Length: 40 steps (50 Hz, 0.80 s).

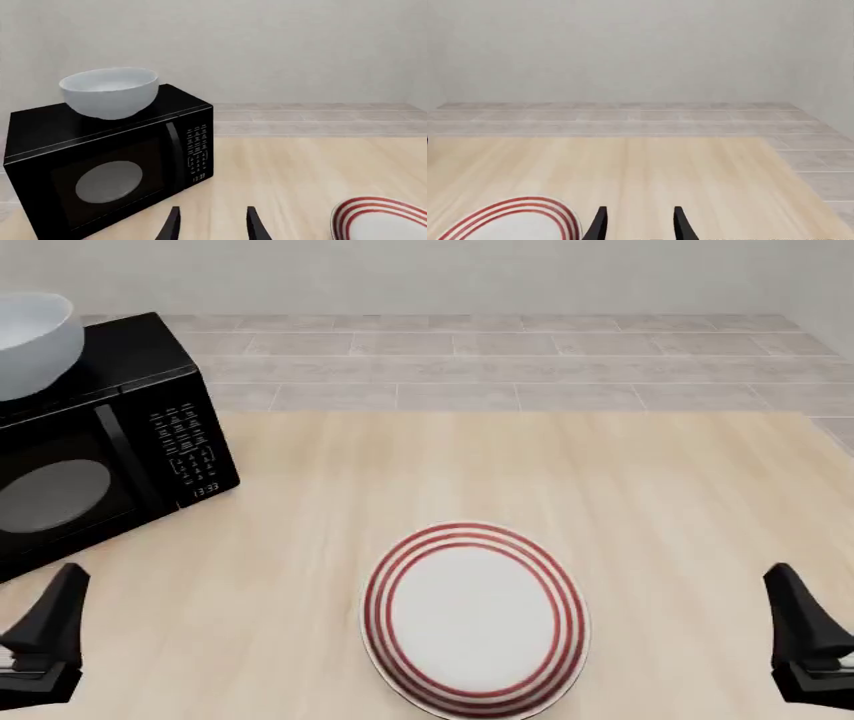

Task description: Pick up the white bowl and put it on the plate.

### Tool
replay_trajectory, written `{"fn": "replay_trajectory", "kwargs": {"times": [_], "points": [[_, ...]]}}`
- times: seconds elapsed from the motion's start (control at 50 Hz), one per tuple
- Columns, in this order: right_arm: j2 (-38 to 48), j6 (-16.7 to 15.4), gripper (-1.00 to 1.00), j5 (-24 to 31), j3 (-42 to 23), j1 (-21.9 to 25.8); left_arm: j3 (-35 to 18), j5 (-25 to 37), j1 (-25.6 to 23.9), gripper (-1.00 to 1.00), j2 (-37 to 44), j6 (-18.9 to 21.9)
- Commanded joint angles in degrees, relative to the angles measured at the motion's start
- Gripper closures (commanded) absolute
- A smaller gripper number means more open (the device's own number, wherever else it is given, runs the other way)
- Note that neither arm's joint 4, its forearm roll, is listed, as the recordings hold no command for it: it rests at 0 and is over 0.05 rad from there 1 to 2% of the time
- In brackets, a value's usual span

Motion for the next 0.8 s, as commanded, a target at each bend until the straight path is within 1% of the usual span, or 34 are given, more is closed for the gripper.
{"fn": "replay_trajectory", "kwargs": {"times": [0.02,0.2,0.22,0.26,0.3,0.32,0.38,0.4,0.42,0.44,0.5,0.54,0.56,0.58,0.68,0.72,0.74,0.76,0.78,0.8], "points": [[1.68,0.06,-1.0,-0.75,0.01,-0.21,-0.07,-0.29,0.15,-1.0,0.36,1.11],[0.39,-0.64,-1.0,0.57,0.0,-0.39,-0.72,0.63,-0.83,-1.0,0.01,-0.33],[0.6,-0.83,-1.0,0.5,0.01,-0.54,-0.99,0.97,-0.85,-1.0,0.01,-1.26],[0.49,-0.98,-1.0,0.6,0.01,-0.4,-1.58,1.27,-0.92,-1.0,0.16,-1.01],[0.42,-0.98,-1.0,0.61,0.01,-0.64,-2.99,2.7,-1.4,-1.0,0.17,-5.4],[0.36,-1.05,-1.0,0.7,0.01,-0.65,-3.45,3.34,-2.5,-1.0,0.2,-6.48],[-0.09,-1.17,-1.0,1.05,0.01,-0.49,-4.97,4.55,0.34,-1.0,1.32,-5.17],[-0.17,-1.33,-1.0,1.08,0.02,-0.43,-5.91,5.1,1.12,-1.0,1.53,-4.08],[-0.17,-1.36,-1.0,1.12,0.02,-0.36,-6.53,5.64,0.49,-1.0,1.39,-4.49],[-0.19,-1.27,-1.0,1.19,0.02,-0.1,-7.45,6.46,-0.53,-1.0,1.02,-5.84],[-0.22,-1.38,-1.0,1.17,0.02,-0.1,-9.71,7.31,1.3,-1.0,2.31,-6.06],[-0.2,-1.31,-1.0,1.11,0.02,-0.17,-10.55,7.76,1.3,-1.0,2.56,-5.77],[-0.22,-1.15,-1.0,0.98,0.01,-0.3,-11.81,8.22,2.37,-1.0,2.94,-4.7],[-0.24,-1.14,-1.0,0.87,0.01,-0.26,-12.58,8.59,2.19,-1.0,2.59,-4.74],[-0.27,-1.21,-1.0,0.89,0.01,0.17,-18.29,9.58,1.51,-1.0,7.09,-5.34],[-0.27,-1.13,-1.0,1.01,0.02,0.26,-18.86,9.6,1.28,-1.0,7.72,-6.03],[-0.27,-1.11,-1.0,1.05,0.02,0.35,-21.18,10.0,1.05,-1.0,9.02,-5.36],[-0.27,-1.22,-1.0,1.11,0.02,0.45,-22.25,10.04,1.32,-1.0,9.46,-4.68],[-0.27,-1.22,-1.0,1.11,0.02,0.45,-22.25,10.04,1.32,-1.0,9.46,-4.68],[-0.27,-1.31,-1.0,1.14,0.02,0.64,-24.37,10.39,0.65,-1.0,11.33,-5.26]]}}
